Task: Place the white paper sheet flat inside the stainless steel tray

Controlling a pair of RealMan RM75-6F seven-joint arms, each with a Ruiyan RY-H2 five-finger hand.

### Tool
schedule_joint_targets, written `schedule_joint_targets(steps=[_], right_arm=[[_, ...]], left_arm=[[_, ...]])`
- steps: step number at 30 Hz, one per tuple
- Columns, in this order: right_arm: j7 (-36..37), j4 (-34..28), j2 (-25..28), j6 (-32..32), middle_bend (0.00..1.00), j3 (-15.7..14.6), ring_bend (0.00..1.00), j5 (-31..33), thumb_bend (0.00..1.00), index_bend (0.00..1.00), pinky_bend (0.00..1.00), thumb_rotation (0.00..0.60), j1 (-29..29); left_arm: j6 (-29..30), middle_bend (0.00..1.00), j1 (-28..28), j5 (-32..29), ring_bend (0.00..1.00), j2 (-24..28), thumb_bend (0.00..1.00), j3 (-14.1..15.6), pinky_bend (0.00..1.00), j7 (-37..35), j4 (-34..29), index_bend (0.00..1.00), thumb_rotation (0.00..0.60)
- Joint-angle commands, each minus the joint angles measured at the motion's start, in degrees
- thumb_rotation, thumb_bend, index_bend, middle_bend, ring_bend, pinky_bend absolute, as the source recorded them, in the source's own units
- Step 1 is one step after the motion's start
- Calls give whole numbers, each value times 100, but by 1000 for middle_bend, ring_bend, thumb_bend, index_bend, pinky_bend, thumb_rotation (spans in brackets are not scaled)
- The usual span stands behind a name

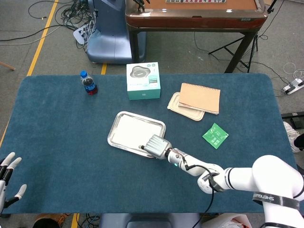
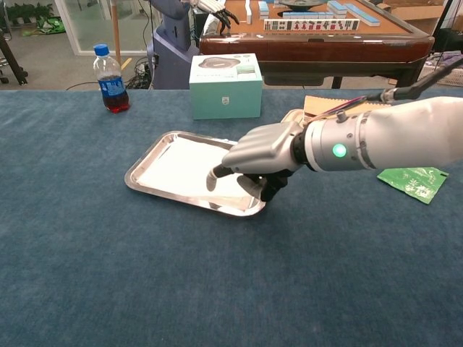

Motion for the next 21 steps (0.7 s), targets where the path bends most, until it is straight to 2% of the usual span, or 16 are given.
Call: schedule_joint_targets(steps=[1,21], right_arm=[[29,-99,99,56,1000,-56,1000,-75,1000,191,1000,600,-76],[-5,3,77,-86,1000,-216,1000,-116,1000,191,1000,600,-194]], left_arm=[[-3,92,-1,-2,102,1,242,-2,0,6,-5,167,600],[-19,92,-8,14,102,1,242,1,0,44,-23,167,600]])
